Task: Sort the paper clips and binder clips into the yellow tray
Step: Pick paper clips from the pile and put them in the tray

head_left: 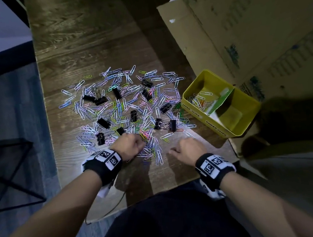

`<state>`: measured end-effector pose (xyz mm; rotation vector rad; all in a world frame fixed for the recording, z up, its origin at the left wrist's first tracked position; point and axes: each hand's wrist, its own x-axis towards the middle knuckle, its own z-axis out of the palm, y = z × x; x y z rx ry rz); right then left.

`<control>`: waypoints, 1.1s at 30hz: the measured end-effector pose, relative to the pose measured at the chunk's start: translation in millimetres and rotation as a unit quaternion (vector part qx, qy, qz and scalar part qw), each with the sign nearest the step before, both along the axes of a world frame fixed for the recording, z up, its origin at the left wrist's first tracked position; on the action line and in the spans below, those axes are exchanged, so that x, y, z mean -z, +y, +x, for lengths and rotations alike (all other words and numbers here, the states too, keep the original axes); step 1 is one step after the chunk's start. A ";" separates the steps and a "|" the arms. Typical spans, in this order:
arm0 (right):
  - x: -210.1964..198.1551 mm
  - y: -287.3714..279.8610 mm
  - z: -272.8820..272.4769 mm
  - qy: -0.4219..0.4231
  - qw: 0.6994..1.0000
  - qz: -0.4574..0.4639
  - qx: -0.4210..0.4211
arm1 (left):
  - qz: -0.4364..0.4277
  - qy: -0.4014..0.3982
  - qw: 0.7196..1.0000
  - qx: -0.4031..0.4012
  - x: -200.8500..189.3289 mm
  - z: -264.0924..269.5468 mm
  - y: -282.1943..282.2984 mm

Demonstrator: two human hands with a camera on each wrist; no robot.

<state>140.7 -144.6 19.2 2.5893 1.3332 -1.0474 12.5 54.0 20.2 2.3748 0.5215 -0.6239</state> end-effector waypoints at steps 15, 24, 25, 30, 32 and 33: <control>13.4 13.1 -15.9 0.002 0.995 0.081 0.050 | 0.106 -0.068 0.979 -0.161 10.1 -55.3 -10.0; 21.7 33.1 -41.1 -0.006 0.998 0.069 0.009 | 0.101 -0.058 0.985 -0.128 25.2 -33.5 -69.2; 22.7 34.2 -41.6 -0.003 0.998 0.069 0.012 | 0.094 -0.065 0.985 -0.128 25.5 -29.3 -70.2; 24.5 26.7 -40.7 -0.008 0.999 0.050 0.017 | 0.088 -0.044 0.990 -0.098 24.5 -27.1 -60.8; 24.5 26.1 -40.0 -0.010 0.999 0.050 -0.001 | 0.100 -0.014 0.993 -0.056 23.2 -26.2 -59.8; 23.5 27.2 -39.4 -0.002 0.999 0.052 -0.005 | 0.098 -0.011 0.994 -0.045 22.5 -25.0 -60.1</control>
